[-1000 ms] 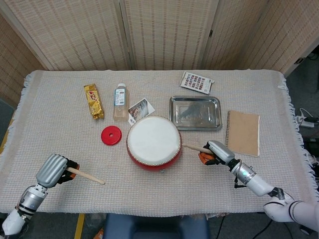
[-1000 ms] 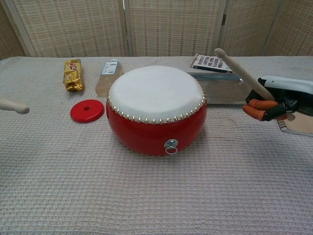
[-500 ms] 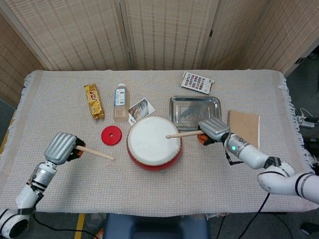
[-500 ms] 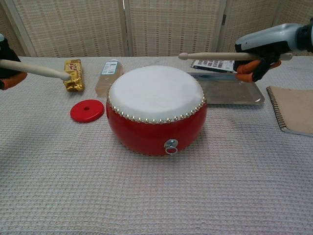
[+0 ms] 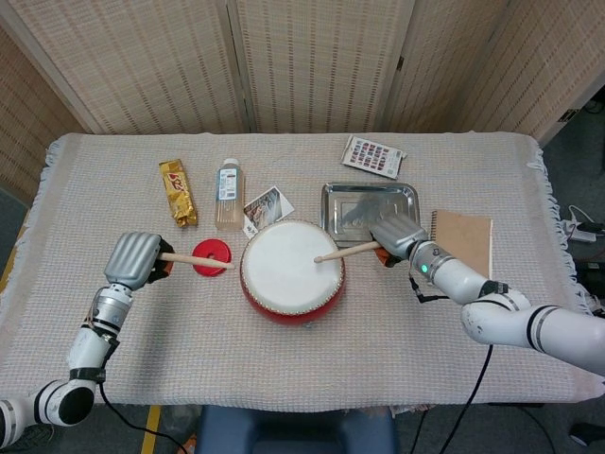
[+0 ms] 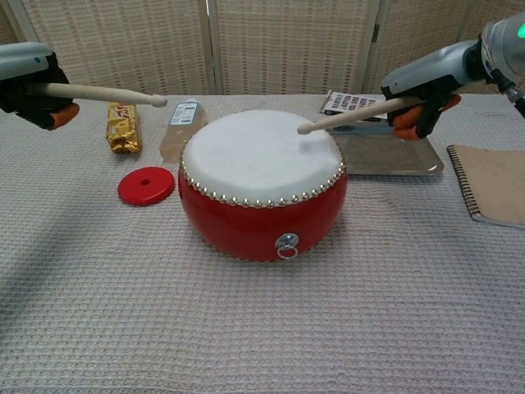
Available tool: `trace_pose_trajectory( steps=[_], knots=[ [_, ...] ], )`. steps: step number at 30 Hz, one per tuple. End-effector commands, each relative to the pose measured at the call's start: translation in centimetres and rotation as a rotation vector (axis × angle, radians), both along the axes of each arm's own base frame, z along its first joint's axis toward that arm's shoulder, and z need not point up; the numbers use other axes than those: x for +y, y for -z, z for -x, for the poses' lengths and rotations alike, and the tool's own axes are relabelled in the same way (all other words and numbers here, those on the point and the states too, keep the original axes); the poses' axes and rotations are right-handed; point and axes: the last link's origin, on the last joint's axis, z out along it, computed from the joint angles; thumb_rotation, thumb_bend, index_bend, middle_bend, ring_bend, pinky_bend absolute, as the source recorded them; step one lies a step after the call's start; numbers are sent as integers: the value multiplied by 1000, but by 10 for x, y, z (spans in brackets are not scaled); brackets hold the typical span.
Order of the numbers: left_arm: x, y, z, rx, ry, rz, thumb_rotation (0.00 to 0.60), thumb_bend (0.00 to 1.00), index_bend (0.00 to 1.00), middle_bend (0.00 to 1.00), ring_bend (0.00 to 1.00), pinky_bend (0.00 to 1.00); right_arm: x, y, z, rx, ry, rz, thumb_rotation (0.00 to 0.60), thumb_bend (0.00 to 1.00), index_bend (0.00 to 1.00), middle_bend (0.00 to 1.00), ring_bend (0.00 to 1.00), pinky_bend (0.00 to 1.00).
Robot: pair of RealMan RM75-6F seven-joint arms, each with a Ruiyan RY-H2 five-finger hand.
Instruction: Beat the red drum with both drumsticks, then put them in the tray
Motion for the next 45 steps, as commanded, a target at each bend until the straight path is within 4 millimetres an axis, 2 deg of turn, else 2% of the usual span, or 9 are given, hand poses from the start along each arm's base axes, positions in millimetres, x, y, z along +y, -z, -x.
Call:
trace_pose_trajectory(
  steps=[1, 10, 16, 23, 29, 33, 37, 41, 45],
  knots=[
    [4, 10, -16, 4, 14, -9, 600, 742, 1000, 1000, 997, 1000, 0, 9, 4, 61, -8, 2, 600, 734, 1000, 1000, 1000, 1000],
    [5, 48, -30, 63, 15, -8, 600, 742, 1000, 1000, 997, 1000, 4, -25, -34, -179, -9, 118, 600, 735, 1000, 1000, 1000, 1000],
    [7, 73, -30, 146, 10, 5, 600, 740, 1000, 1000, 996, 1000, 5, -25, -27, -135, -20, 95, 600, 735, 1000, 1000, 1000, 1000],
    [8, 46, -37, 80, 16, -76, 600, 740, 1000, 1000, 995, 1000, 5, 5, 0, 31, -14, 25, 600, 734, 1000, 1000, 1000, 1000],
    [5, 35, -44, 39, 38, -85, 600, 740, 1000, 1000, 995, 1000, 3, 13, -5, 41, -24, 34, 600, 734, 1000, 1000, 1000, 1000],
    [3, 53, -42, 79, 31, -36, 600, 740, 1000, 1000, 994, 1000, 6, -3, -33, -101, -34, 90, 600, 734, 1000, 1000, 1000, 1000],
    [4, 74, -36, 150, 28, -10, 600, 740, 1000, 1000, 994, 1000, 9, -19, -44, -153, -53, 111, 600, 734, 1000, 1000, 1000, 1000],
    [7, 80, -32, 195, 27, -24, 600, 739, 1000, 1000, 994, 1000, 10, -18, -39, -126, -49, 96, 600, 735, 1000, 1000, 1000, 1000],
    [9, 61, -36, 107, 13, -72, 600, 740, 1000, 1000, 994, 1000, 10, 1, -21, -41, -30, 53, 600, 734, 1000, 1000, 1000, 1000]
  ],
)
